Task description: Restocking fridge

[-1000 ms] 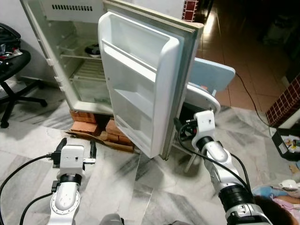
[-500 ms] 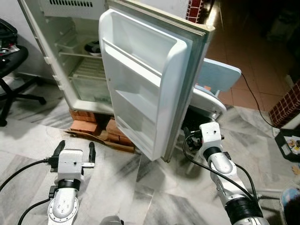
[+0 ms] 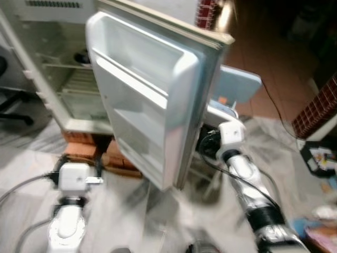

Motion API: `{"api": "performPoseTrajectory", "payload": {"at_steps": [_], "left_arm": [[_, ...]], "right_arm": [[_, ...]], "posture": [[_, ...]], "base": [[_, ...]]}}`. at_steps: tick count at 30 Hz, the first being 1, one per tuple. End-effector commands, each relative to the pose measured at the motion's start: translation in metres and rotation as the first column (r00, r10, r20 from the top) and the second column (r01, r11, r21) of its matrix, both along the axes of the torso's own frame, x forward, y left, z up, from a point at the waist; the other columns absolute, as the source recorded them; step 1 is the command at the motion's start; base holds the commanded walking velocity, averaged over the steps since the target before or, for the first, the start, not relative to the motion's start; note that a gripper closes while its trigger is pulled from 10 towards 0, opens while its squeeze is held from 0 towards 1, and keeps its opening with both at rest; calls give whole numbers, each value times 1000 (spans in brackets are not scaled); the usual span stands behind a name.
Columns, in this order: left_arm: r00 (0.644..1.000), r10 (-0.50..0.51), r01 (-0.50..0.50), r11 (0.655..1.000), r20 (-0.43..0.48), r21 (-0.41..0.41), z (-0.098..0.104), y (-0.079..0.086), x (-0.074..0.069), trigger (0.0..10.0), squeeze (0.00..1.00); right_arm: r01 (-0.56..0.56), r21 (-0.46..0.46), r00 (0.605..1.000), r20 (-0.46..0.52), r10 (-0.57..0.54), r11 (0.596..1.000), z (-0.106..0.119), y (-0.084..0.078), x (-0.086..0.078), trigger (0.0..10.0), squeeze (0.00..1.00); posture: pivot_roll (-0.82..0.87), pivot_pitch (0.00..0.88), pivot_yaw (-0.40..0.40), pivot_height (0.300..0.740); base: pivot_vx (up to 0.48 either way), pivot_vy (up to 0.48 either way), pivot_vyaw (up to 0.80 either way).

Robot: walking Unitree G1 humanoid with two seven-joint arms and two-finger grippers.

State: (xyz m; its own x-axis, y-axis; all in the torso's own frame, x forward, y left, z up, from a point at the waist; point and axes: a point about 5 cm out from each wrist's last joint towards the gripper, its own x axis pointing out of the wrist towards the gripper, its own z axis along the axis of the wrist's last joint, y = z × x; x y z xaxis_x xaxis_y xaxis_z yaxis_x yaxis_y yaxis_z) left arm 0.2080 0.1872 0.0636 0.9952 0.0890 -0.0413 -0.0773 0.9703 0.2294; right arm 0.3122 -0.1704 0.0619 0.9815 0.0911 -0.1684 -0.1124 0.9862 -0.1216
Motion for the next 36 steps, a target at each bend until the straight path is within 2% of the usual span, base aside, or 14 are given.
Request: {"api": "performPoseTrajectory", "payload": {"at_steps": [1,6,11,21,23,24,25,27,29,30,31,34,35,36], "left_arm": [[999,39,-39,999,-26,24,-4,12,-5,10000,0],[999,35,-35,999,-34,26,-6,12,-6,10000,0],[999,33,-32,999,-41,30,-7,11,-5,10000,0],[997,46,-43,998,-62,44,-10,13,-7,10000,0],[997,42,-39,998,-65,47,-11,12,-7,10000,0],[997,39,-35,998,-69,48,-11,12,-7,10000,0],[997,39,-35,998,-69,48,-11,12,-7,10000,0],[997,34,-30,998,-72,48,-12,12,-7,10000,0],[997,33,-29,998,-74,48,-12,12,-7,10000,0],[997,30,-27,998,-77,49,-12,11,-7,10000,0],[997,29,-25,998,-77,49,-12,11,-7,10000,0],[997,20,-16,999,-76,52,-12,10,-6,10000,0],[997,18,-14,998,-74,54,-11,9,-5,10000,0],[997,22,-18,998,-73,53,-11,9,-6,10000,0]], "right_arm": [[-92,82,996,7,92,992,2,21,1,10000,0],[-201,139,980,35,198,970,8,33,4,10000,0],[-279,179,958,111,263,943,31,42,24,10000,0],[-217,153,971,136,197,964,53,54,46,10000,0],[-239,244,968,136,211,940,57,64,47,10000,0],[-292,346,955,155,253,891,62,75,48,10000,0],[-292,346,955,155,253,891,62,75,48,10000,0],[-426,462,905,236,355,778,79,95,43,10000,0],[-574,525,818,338,465,628,97,112,31,10000,0],[-692,603,704,441,557,396,116,123,11,10000,0],[-713,620,670,466,577,327,121,124,5,10000,0],[-749,627,599,505,621,213,127,124,-7,10000,0],[-757,642,545,515,661,124,127,120,-16,10000,0],[-754,649,531,507,679,105,122,115,-20,10000,0]], "posture": [[90,56,-27,740],[92,48,-25,740],[92,46,-24,740],[104,42,-28,740],[112,38,-29,740],[112,38,-29,740],[112,38,-29,740],[110,39,-27,740],[109,40,-26,740],[106,40,-26,740],[105,42,-26,740],[105,44,-28,740],[107,52,-29,740],[107,51,-30,740]], "base": [[0,0,0],[0,0,0],[0,0,0],[0,0,0],[0,0,0],[0,0,0],[0,0,0],[0,0,0],[0,0,0],[0,0,0],[0,0,0],[0,0,0],[0,0,0],[0,0,0]]}}
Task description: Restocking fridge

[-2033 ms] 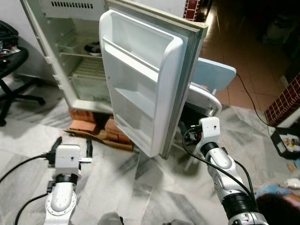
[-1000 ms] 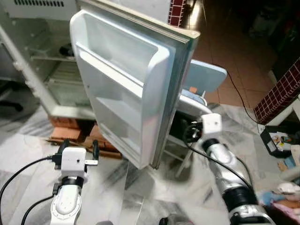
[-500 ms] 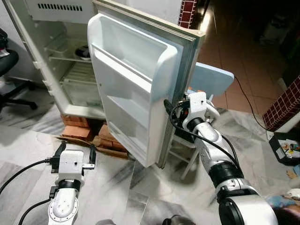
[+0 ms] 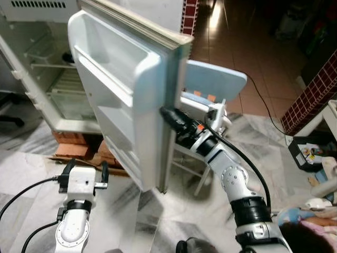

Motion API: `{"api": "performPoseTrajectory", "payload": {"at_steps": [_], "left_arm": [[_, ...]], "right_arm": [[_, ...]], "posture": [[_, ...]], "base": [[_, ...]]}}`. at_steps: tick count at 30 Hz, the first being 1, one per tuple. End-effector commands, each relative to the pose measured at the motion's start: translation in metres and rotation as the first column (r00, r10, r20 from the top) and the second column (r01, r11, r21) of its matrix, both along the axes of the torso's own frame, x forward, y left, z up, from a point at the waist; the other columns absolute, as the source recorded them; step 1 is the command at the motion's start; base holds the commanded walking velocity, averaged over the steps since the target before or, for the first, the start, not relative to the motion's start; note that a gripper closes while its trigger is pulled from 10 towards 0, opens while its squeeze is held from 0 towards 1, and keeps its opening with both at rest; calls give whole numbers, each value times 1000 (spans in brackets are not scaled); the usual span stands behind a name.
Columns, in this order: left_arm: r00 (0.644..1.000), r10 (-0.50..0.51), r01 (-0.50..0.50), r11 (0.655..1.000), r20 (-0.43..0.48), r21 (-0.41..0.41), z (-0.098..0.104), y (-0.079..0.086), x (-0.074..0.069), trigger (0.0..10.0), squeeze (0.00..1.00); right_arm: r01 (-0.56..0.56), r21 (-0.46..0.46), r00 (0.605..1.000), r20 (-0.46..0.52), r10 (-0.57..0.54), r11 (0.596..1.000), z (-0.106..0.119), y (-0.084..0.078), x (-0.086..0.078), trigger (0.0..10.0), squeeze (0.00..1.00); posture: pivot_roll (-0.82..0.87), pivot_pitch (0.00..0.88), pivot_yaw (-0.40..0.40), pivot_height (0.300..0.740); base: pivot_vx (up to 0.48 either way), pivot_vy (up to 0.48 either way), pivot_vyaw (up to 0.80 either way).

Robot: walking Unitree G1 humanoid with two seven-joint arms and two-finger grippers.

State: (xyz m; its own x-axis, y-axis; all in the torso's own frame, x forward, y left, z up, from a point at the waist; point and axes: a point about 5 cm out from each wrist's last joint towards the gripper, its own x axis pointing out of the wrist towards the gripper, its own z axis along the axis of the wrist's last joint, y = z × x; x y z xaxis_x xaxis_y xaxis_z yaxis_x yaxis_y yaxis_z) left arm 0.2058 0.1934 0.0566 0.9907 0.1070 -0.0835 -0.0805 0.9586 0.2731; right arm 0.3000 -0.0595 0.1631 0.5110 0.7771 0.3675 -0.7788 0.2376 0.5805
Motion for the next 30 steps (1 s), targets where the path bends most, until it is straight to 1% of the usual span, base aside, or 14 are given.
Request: {"api": "performPoseTrajectory", "payload": {"at_steps": [1,5,6,7,8,9,12,13,14,16,17,19,26,30], "left_arm": [[1000,7,-7,1000,-27,10,-4,3,-4,10000,0],[1000,14,-13,1000,-27,9,-4,4,-6,10000,0],[1000,12,-12,1000,-26,9,-4,4,-6,10000,0],[1000,12,-12,1000,-26,9,-4,4,-6,10000,0],[1000,12,-12,1000,-24,8,-4,4,-6,10000,0],[1000,12,-12,1000,-24,5,-4,4,-7,10000,0],[1000,14,-14,1000,-22,0,-5,5,-7,10000,0],[1000,15,-15,1000,-21,-2,-5,5,-7,10000,0],[1000,15,-15,1000,-21,-2,-5,5,-7,10000,0],[1000,13,-13,1000,-19,-4,-5,6,-6,10000,0],[1000,13,-13,1000,-19,-4,-5,6,-6,10000,0],[1000,12,-12,1000,-22,-8,-6,6,-6,10000,0],[999,-10,10,1000,-36,-14,-8,5,-2,10000,0],[999,-22,23,1000,-27,15,-5,12,12,10000,0]], "right_arm": [[-111,53,990,97,105,992,19,2,-9,10000,0],[-142,-131,988,49,149,981,-10,-11,-20,10000,0],[-170,-215,982,43,183,962,-23,-15,-27,10000,0],[-170,-215,982,43,183,962,-23,-15,-27,10000,0],[-192,-282,977,34,209,940,-34,-20,-33,10000,0],[-156,-359,982,46,185,920,-43,-23,-34,10000,0],[-69,-392,996,17,82,917,-48,-27,-29,10000,0],[22,-402,1000,5,-22,916,-50,-30,-23,10000,0],[22,-402,1000,5,-22,916,-50,-30,-23,10000,0],[210,-476,976,46,-215,854,-60,-37,-15,10000,0],[210,-476,976,46,-215,854,-60,-37,-15,10000,0],[311,-506,940,42,-338,804,-68,-43,-12,10000,0],[364,-547,917,67,-394,754,-77,-46,-14,10000,0],[411,-546,901,122,-416,730,-74,-43,-9,10000,0]], "posture": [[107,51,-30,740],[103,51,-28,740],[103,51,-28,740],[103,51,-28,740],[102,50,-28,740],[101,46,-28,740],[100,43,-29,740],[96,37,-29,740],[96,37,-29,740],[90,27,-29,740],[90,27,-29,740],[87,21,-30,740],[77,15,-27,740],[72,20,-27,740]], "base": [[0,0,0],[0,0,0],[0,0,0],[0,0,0],[0,0,0],[0,0,0],[0,0,0],[0,0,0],[0,0,0],[0,0,0],[0,0,0],[0,0,0],[0,0,0],[0,0,0]]}}
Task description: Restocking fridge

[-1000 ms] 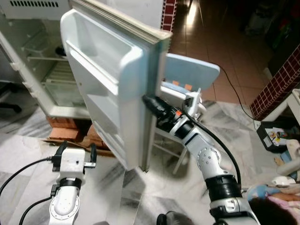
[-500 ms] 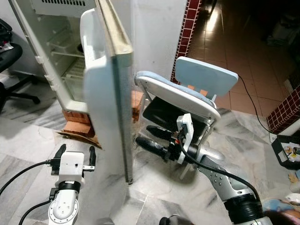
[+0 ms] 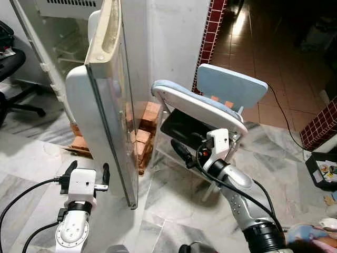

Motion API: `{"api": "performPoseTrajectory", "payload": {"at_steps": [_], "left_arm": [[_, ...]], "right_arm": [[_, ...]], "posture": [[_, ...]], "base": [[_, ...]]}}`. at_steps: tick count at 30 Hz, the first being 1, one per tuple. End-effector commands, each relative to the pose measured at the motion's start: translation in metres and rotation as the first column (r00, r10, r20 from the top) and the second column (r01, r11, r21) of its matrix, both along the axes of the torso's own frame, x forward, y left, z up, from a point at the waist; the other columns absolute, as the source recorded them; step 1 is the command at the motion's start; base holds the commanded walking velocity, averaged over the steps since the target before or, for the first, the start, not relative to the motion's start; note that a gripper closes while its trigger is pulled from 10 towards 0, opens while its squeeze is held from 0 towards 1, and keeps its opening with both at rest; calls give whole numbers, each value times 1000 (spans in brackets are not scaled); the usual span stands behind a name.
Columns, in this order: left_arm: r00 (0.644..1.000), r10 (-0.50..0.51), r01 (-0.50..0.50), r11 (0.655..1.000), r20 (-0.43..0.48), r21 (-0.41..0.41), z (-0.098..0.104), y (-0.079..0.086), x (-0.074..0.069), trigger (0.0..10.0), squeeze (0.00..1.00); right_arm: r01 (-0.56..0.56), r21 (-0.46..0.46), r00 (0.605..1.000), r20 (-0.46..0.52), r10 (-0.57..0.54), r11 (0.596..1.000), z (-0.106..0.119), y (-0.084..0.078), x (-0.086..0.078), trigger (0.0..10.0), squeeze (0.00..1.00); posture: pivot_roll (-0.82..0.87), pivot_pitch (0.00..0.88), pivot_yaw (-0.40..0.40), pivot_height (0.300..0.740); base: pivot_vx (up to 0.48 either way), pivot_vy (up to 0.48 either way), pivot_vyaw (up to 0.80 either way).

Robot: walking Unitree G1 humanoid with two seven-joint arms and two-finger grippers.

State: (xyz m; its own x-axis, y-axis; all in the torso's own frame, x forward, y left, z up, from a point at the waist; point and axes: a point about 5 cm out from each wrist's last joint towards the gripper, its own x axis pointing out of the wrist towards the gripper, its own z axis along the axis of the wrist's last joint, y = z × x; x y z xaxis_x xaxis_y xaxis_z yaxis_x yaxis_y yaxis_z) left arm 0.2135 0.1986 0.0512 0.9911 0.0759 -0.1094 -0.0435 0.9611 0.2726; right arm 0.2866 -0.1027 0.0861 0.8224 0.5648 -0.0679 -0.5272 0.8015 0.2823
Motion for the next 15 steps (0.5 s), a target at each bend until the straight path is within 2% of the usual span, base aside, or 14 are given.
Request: {"api": "performPoseTrajectory", "payload": {"at_steps": [1,5,6,8,9,10,11,15], "left_arm": [[1000,12,-12,1000,3,20,1,9,7,10000,0],[1000,-15,14,999,9,39,7,15,32,10000,0],[1000,-15,14,999,9,39,7,15,32,10000,0],[996,-87,86,994,16,61,15,10,54,10000,0],[996,-87,86,994,16,61,15,10,54,10000,0],[994,-107,105,991,24,85,20,10,63,10000,0],[994,-108,105,990,25,89,21,11,65,10000,0],[997,59,-64,990,41,124,23,40,70,10000,0]], "right_arm": [[15,-20,999,31,-14,1000,4,0,5,10000,0],[47,-25,998,44,-46,999,7,-4,10,10000,0],[47,-25,998,44,-46,999,7,-4,10,10000,0],[52,-35,997,53,-50,998,6,-3,11,10000,0],[52,-35,997,53,-50,998,6,-3,11,10000,0],[48,-38,997,62,-45,998,7,-2,10,10000,0],[47,-38,997,64,-45,998,7,-1,10,10000,0],[55,-47,996,70,-51,997,6,-3,10,10000,0]], "posture": [[72,20,-27,740],[58,21,-37,740],[58,21,-37,740],[47,20,-38,740],[47,20,-38,740],[39,20,-36,740],[39,20,-36,740],[29,26,-33,740]], "base": [[0,0,0],[0,0,0],[0,0,0],[0,0,0],[0,0,0],[0,0,0],[0,0,0],[0,0,0]]}}
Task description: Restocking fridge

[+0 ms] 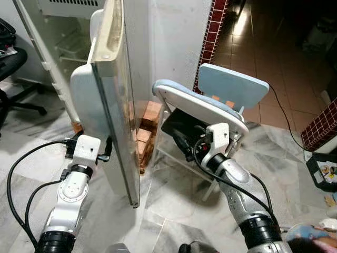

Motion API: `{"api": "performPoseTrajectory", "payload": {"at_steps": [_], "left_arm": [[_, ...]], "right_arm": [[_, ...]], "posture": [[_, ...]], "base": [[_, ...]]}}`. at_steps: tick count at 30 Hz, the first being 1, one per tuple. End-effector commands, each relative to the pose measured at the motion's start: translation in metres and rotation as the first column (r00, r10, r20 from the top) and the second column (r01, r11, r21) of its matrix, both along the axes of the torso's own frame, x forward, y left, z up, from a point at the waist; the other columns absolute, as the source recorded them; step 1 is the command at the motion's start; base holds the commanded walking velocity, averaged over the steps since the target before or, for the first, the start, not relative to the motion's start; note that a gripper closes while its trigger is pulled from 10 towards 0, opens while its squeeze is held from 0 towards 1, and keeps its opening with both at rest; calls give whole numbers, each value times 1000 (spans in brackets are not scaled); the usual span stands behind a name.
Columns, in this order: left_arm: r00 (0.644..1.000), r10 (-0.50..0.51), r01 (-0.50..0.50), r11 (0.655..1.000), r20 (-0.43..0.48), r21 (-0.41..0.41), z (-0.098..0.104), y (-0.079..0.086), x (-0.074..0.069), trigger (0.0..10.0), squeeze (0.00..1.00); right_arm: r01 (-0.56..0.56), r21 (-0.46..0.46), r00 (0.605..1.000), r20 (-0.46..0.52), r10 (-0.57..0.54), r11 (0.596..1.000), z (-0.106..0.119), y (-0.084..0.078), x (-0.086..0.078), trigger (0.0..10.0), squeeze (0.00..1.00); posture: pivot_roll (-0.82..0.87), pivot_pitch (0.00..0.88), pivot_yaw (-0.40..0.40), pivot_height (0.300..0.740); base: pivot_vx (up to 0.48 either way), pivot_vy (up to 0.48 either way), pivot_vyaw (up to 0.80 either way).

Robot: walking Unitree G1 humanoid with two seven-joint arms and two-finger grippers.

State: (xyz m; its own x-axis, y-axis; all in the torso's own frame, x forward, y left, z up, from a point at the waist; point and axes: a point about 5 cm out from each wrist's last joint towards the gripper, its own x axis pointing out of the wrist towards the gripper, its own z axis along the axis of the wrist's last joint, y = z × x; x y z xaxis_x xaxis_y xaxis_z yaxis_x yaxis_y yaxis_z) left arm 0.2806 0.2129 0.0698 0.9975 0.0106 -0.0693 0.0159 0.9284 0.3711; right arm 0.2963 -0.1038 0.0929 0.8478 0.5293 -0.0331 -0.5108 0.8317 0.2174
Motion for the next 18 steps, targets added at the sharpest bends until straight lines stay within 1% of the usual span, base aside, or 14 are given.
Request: {"api": "performPoseTrajectory", "payload": {"at_steps": [1,2,3,4,5,6,7,9,11,12,13,14,16,18], "left_arm": [[986,164,-164,986,17,17,5,31,2,10000,0],[963,270,-270,962,30,25,6,50,-4,10000,0],[942,333,-334,942,37,26,5,62,-10,10000,0],[942,333,-334,942,37,26,5,62,-10,10000,0],[921,387,-390,920,47,49,4,76,-20,10000,0],[921,387,-390,920,47,49,4,76,-20,10000,0],[899,434,-438,896,56,76,1,88,-33,10000,0],[890,453,-456,887,57,77,-2,92,-42,10000,0],[885,462,-466,881,64,77,-6,92,-51,10000,0],[884,462,-467,881,77,72,-6,88,-57,10000,0],[884,462,-467,881,77,72,-6,88,-57,10000,0],[893,441,-447,893,95,56,-5,79,-62,10000,0],[905,412,-417,908,107,38,-4,69,-64,10000,0],[935,341,-341,940,94,-23,-4,50,-65,10000,0]], "right_arm": [[13,-10,1000,2,-13,1000,-1,-2,0,10000,0],[14,-14,1000,0,-14,1000,-2,-3,-1,10000,0],[13,-17,1000,-1,-13,1000,-3,-3,-1,10000,0],[13,-17,1000,-1,-13,1000,-3,-3,-1,10000,0],[11,-19,1000,-2,-12,1000,-4,-3,-1,10000,0],[11,-19,1000,-2,-12,1000,-4,-3,-1,10000,0],[9,-24,1000,-4,-9,1000,-5,-2,-1,10000,0],[8,-28,1000,-4,-8,1000,-6,-1,-1,10000,0],[8,-35,1000,-4,-8,999,-7,0,0,10000,0],[12,-43,1000,-3,-12,999,-8,0,0,10000,0],[12,-43,1000,-3,-12,999,-8,0,0,10000,0],[15,-48,1000,-4,-15,999,-9,1,1,10000,0],[17,-47,1000,-10,-17,999,-10,1,1,10000,0],[45,-40,999,-6,-45,998,-8,-2,3,10000,0]], "posture": [[30,29,-34,740],[30,30,-34,740],[34,33,-35,740],[34,33,-35,740],[39,35,-38,740],[39,35,-38,740],[47,37,-41,740],[53,38,-42,740],[64,38,-45,740],[64,38,-45,740],[64,38,-45,740],[68,39,-44,740],[71,39,-44,740],[72,39,-41,740]], "base": [[0,0,0],[0,0,0],[0,0,0],[0,0,0],[0,0,0],[0,0,0],[0,0,0],[0,0,0],[0,0,0],[0,0,0],[0,0,0],[0,0,0],[0,0,0],[0,0,0]]}}
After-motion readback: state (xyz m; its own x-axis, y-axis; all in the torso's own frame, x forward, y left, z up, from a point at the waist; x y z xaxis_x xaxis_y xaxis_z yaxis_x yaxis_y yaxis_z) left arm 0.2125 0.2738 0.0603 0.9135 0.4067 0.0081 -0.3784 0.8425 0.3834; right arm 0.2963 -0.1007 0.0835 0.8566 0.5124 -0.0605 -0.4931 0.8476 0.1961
